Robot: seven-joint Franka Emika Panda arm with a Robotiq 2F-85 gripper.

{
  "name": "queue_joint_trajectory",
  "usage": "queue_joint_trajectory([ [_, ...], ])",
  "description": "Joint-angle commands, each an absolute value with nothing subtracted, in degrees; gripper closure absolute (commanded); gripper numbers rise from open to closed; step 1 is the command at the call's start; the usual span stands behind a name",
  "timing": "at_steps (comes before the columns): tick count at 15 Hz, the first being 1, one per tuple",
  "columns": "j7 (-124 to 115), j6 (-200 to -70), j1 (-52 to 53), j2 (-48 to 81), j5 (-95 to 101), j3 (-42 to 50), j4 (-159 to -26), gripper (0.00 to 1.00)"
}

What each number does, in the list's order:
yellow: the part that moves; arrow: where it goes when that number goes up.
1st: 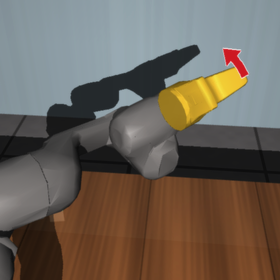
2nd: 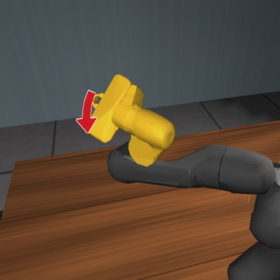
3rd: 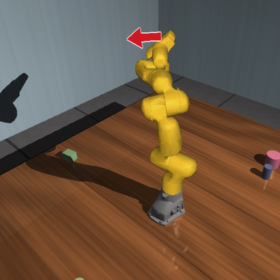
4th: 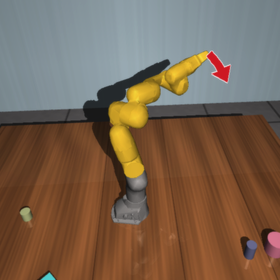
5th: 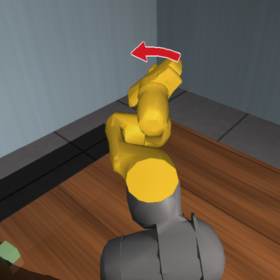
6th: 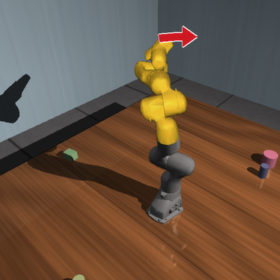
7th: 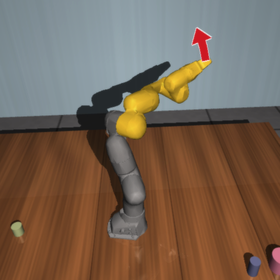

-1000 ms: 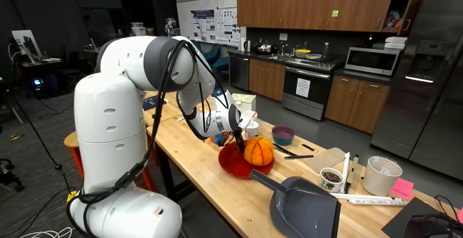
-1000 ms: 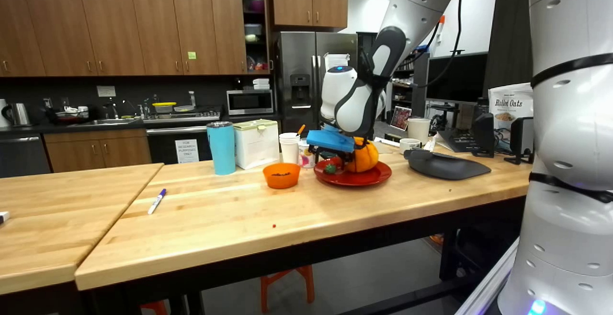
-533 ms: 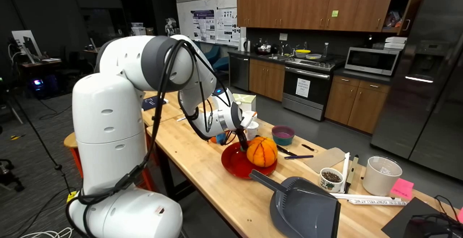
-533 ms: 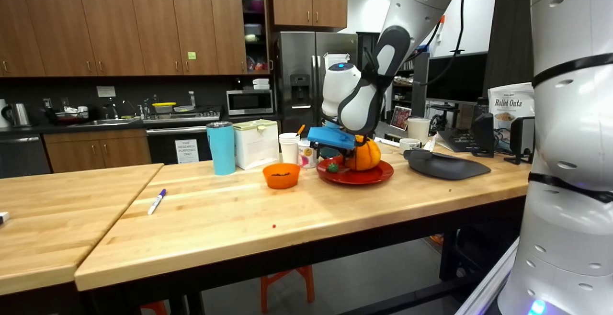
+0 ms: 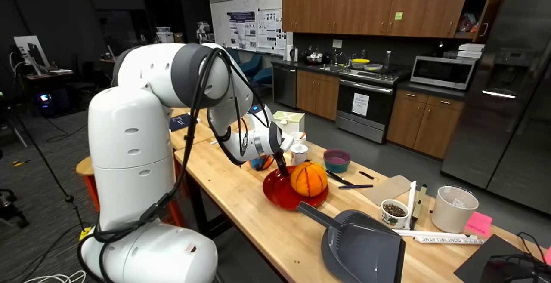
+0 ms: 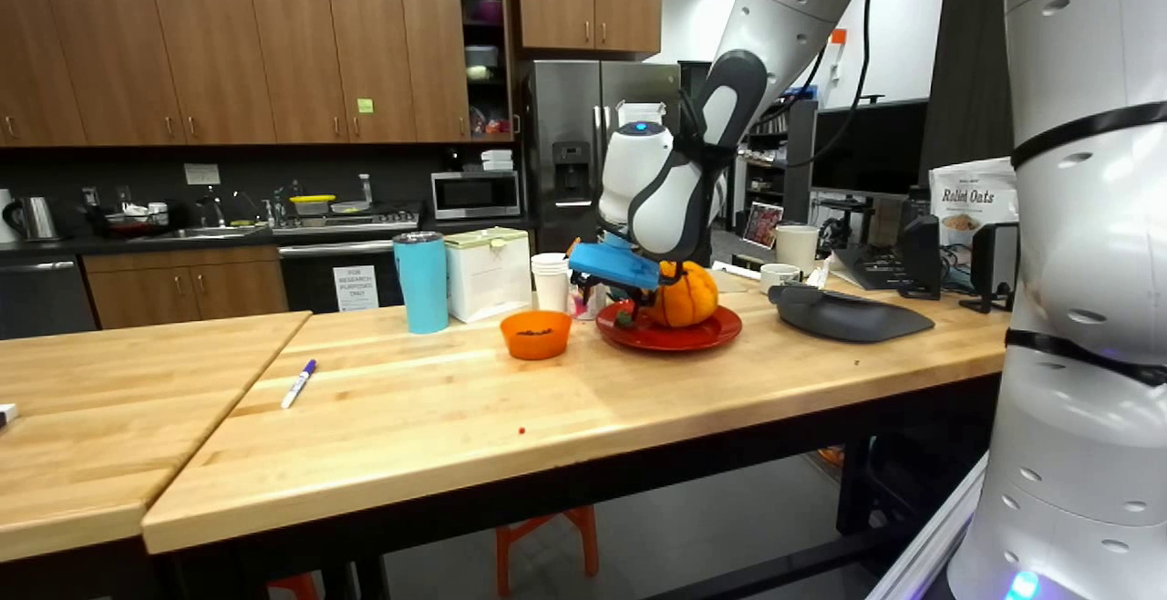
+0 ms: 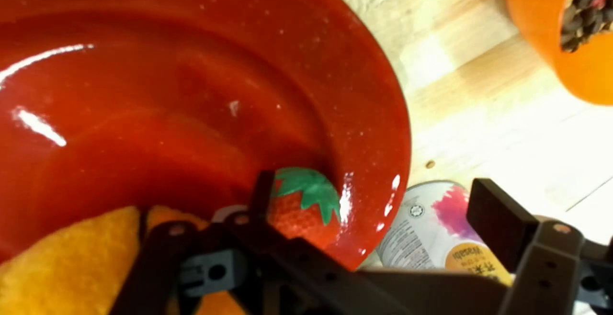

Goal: Push the orange bowl to the left

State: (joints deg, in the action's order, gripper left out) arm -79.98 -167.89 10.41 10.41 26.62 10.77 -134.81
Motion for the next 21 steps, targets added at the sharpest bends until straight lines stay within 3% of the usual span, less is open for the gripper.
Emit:
queue_joint_trajectory([
  [1,-79.88,-174.23,10.17,13.98,22.24,8.55,-133.75,0.0],
  [21,-74.67,-169.42,13.3,14.95,20.87,7.44,-127.26,0.0],
])
